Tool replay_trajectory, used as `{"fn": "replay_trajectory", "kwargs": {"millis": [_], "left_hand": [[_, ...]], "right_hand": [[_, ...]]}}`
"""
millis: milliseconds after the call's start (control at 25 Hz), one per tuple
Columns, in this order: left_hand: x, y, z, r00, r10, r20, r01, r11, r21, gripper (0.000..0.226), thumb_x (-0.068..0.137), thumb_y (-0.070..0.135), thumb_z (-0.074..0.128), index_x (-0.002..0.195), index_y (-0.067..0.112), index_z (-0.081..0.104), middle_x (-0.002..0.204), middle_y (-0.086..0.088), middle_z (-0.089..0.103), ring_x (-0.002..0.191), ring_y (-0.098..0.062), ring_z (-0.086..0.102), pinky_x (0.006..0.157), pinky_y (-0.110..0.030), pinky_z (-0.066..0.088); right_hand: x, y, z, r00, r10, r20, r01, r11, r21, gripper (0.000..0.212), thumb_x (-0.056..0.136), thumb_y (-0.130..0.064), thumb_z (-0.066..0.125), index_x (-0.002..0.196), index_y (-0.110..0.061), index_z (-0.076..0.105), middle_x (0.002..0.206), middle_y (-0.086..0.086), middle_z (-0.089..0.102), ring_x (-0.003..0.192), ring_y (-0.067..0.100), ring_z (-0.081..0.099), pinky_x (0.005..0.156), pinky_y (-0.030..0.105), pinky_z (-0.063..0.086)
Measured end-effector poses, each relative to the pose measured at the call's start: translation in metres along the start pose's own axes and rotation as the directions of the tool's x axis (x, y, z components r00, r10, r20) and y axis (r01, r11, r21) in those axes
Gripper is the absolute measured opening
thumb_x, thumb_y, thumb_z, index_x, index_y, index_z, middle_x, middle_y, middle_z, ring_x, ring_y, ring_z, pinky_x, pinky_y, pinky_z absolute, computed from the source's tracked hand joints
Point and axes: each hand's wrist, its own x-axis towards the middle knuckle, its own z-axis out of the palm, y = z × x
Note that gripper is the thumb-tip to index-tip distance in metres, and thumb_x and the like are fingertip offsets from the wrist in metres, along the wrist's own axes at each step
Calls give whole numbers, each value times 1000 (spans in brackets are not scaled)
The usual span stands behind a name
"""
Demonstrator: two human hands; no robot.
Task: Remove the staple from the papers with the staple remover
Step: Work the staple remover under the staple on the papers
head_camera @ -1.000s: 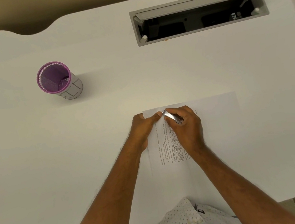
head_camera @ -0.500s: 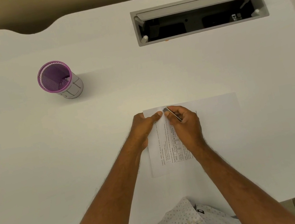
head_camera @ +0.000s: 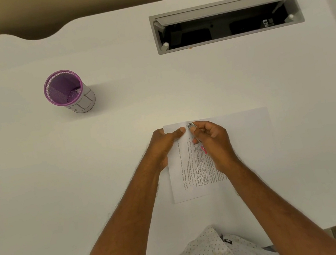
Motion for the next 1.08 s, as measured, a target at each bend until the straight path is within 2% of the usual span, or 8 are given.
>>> {"fn": "replay_trajectory", "kwargs": {"millis": [160, 280, 400, 520, 680, 1000, 1080], "left_hand": [[1, 0, -1, 999, -13, -31, 13, 1000, -2, 20, 88, 23, 80, 103, 9, 77, 92, -8, 83, 83, -24, 80, 66, -34, 64], [2, 0, -1, 999, -24, -44, 23, 1000, -20, 27, 87, 23, 81, 107, 5, 76, 98, -13, 82, 86, -28, 79, 74, -38, 65], [2, 1, -1, 998, -33, -51, 32, 999, -22, 26, 87, 24, 82, 105, 6, 76, 95, -10, 82, 84, -26, 79, 76, -39, 64], [2, 0, -1, 999, -24, -45, 24, 1000, 1, 25, 88, 26, 81, 104, 7, 75, 91, -8, 82, 81, -25, 79, 76, -39, 63], [1, -1, 0, 999, -15, -52, 18, 998, 56, 31, 90, 32, 78, 109, 7, 74, 97, -11, 81, 82, -28, 77, 77, -42, 63], [-1, 0, 0, 999, -17, -48, 20, 998, 62, 19, 90, 31, 78, 96, 14, 75, 80, -2, 81, 66, -17, 77, 56, -28, 60], [-2, 1, 0, 999, -20, -50, 23, 997, 67, 21, 91, 31, 78, 98, 12, 74, 84, -5, 81, 68, -18, 77, 57, -29, 60]], "right_hand": [[1, -5, -9, 999, 49, 22, -50, 996, 80, 15, 96, -35, 70, 106, -26, 77, 81, 2, 78, 74, 12, 71, 65, 33, 56], [-5, 2, -7, 999, -41, 27, 42, 999, -15, 17, 95, -29, 73, 111, -25, 74, 93, -4, 79, 83, 7, 72, 70, 25, 56], [-11, 10, -2, 991, -134, -6, 132, 982, -137, 27, 92, -15, 73, 115, -27, 71, 108, -9, 75, 97, 6, 71, 82, 21, 58], [-14, 11, 1, 972, -233, -31, 220, 950, -221, 33, 89, -8, 74, 111, -33, 70, 110, -7, 71, 96, 4, 68, 81, 14, 55], [-15, 13, 3, 934, -355, -42, 318, 880, -354, 26, 89, -6, 74, 112, -18, 75, 109, -4, 69, 98, 1, 64, 80, 6, 49], [-15, 13, 2, 916, -395, -67, 339, 853, -396, 28, 89, -4, 74, 115, -16, 75, 107, -4, 67, 95, -3, 63, 80, 4, 48], [-17, 13, 2, 914, -400, -69, 342, 849, -402, 29, 89, -3, 74, 114, -16, 75, 107, -5, 66, 96, -7, 62, 81, 4, 48]]}}
